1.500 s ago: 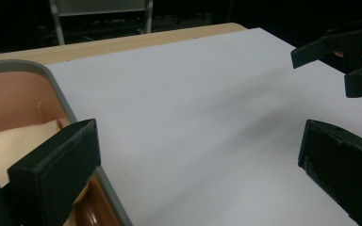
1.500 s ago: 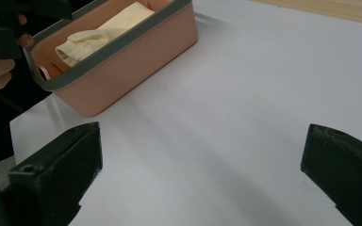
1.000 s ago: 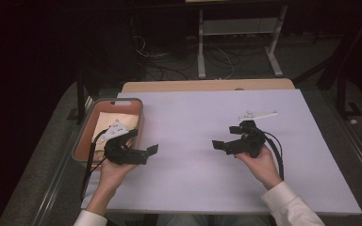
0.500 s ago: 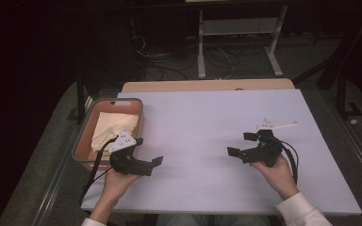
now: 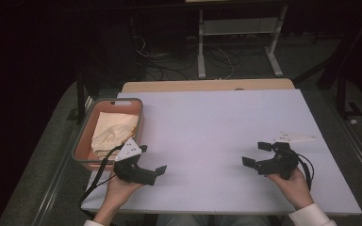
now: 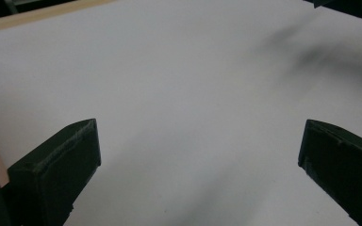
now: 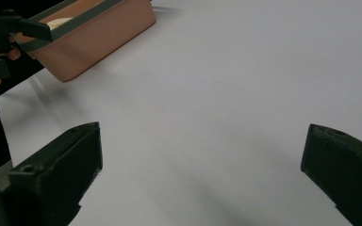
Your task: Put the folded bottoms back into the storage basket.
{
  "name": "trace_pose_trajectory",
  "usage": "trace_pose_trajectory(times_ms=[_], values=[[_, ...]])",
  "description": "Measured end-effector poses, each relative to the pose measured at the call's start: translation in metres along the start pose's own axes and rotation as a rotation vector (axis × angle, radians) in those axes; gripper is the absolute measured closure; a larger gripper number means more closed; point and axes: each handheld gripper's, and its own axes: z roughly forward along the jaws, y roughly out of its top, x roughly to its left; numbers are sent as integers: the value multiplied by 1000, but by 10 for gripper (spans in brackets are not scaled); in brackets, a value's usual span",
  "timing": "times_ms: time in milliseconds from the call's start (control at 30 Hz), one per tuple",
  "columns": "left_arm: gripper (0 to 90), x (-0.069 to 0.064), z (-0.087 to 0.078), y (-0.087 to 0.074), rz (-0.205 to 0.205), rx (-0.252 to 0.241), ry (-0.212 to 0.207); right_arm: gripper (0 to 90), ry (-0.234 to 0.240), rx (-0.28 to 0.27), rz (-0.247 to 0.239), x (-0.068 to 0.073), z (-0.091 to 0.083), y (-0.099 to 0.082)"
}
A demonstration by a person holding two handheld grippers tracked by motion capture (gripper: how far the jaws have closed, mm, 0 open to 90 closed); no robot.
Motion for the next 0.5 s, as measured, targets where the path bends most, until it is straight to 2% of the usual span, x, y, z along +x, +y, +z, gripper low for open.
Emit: trace_pose_trajectory(times_ms=[67, 200, 500], values=[[0, -1, 2, -3, 4, 16, -7, 0, -13, -4, 11, -3, -5, -5], [0, -3, 2, -5, 15, 21, -10, 0, -38, -3, -1, -7, -13, -15], [0, -5, 1, -8, 19, 24, -5, 0, -48, -2, -11, -11, -29, -31]])
